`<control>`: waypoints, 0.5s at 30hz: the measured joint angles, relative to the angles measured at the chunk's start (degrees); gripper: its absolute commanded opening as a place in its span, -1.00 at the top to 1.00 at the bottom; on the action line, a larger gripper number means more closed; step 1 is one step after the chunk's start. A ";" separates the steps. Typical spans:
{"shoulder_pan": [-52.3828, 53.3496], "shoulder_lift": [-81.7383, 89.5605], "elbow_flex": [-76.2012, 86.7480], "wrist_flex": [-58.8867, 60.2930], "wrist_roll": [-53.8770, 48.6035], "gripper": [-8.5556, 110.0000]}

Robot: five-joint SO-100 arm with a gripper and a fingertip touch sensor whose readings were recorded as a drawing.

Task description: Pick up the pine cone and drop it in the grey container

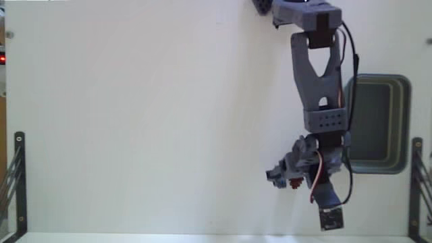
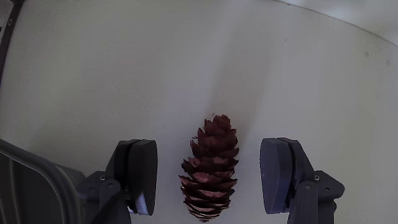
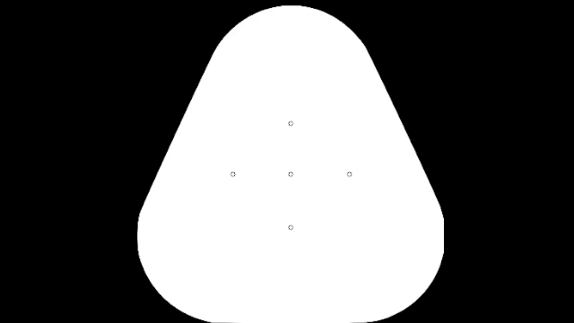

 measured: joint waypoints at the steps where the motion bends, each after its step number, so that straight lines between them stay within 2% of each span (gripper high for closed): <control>1: -0.09 -0.09 0.26 -0.09 -0.09 -1.00; 15: -0.09 -0.09 1.32 -1.14 -0.09 -1.00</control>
